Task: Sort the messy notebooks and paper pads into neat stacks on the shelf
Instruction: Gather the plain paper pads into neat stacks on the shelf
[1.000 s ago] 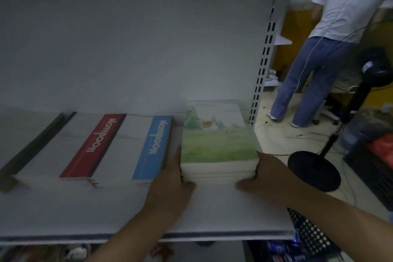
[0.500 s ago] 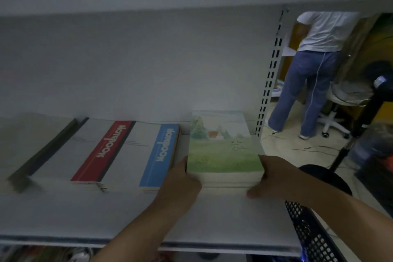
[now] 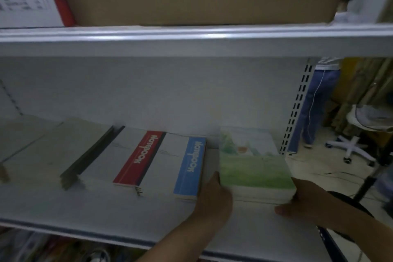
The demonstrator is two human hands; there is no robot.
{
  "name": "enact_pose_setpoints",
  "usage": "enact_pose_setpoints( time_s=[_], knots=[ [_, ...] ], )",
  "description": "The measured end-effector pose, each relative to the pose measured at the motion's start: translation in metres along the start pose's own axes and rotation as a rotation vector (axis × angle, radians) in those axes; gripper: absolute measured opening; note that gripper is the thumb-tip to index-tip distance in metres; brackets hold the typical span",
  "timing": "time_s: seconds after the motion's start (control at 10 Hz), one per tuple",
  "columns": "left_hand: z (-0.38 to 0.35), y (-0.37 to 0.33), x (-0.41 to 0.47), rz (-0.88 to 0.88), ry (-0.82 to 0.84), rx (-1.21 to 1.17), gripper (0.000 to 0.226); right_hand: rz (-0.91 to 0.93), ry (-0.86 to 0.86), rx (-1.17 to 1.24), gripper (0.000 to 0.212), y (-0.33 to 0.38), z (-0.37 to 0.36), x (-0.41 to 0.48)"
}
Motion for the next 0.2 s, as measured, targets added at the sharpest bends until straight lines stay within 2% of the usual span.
enact_pose_setpoints(
  time_s=[0.1, 0.2],
  knots=[
    [0.002, 0.001, -0.002, -0.024, 0.034, 0.037, 0.046, -0.021, -0.021, 0.033, 0.077, 0.001, 0.001, -0.001],
    [0.021, 0.003, -0.020, -0.166, 0.114, 0.137, 0.075, -0.088, -0.159, 0.171, 0.104, -0.030, 0.011, -0.003]
  ],
)
Point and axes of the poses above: each hand's wrist, its own x-axis towards the middle knuckle, its own z-axis out of the back of the hand, y = z × x, the point moved 3 cm from there along x, towards the middle knuckle, and after that the axes turned 12 degrees about x, right-handed, at the moved point
